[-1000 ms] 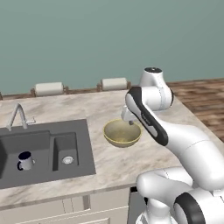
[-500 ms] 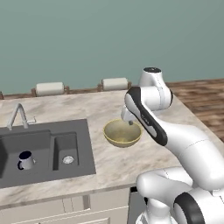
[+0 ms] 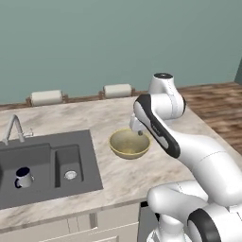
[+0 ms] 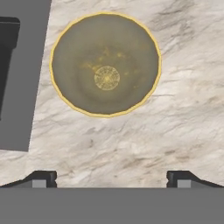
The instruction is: Pick the mug and place it in the sink. Pick the bowl and place it in the open cabinet and then close the cabinet.
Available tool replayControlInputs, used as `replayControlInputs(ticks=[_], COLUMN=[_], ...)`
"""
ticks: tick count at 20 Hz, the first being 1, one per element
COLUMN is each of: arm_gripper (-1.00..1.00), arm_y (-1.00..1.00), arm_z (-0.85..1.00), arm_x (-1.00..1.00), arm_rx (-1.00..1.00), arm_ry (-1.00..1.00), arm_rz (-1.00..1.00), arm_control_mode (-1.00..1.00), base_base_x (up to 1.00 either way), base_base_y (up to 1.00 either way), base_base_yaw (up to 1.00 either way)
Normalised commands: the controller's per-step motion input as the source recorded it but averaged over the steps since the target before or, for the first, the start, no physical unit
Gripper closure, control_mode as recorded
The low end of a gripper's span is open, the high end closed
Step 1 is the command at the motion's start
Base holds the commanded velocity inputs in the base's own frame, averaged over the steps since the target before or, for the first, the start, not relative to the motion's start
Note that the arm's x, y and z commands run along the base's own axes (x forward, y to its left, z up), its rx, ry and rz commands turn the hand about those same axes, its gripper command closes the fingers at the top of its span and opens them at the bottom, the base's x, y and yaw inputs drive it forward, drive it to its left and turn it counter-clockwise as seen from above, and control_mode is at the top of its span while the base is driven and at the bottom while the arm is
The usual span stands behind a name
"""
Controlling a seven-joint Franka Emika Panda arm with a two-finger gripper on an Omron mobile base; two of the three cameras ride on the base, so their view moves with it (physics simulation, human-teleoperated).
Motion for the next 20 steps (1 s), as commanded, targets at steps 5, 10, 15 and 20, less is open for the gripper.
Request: replayControlInputs(ticks=[5, 10, 15, 20], arm_gripper=[-1.0, -1.0, -1.0, -1.0], arm_y=[0.0, 0.0, -0.13, -0.39], arm_z=[0.0, 0.0, -0.04, -0.15], arm_x=[0.0, 0.0, 0.13, 0.16], arm_rx=[0.0, 0.0, 0.0, 0.0], arm_ry=[0.0, 0.0, 0.0, 0.0], arm_rz=[0.0, 0.0, -0.09, -0.22], arm_control_mode=[1.0, 1.0, -1.0, -1.0], base_base_x=[0.39, 0.49, 0.27, 0.0], base_base_y=[-0.1, -0.12, -0.14, 0.0], base_base_yaw=[-0.33, -0.29, -0.16, 0.0])
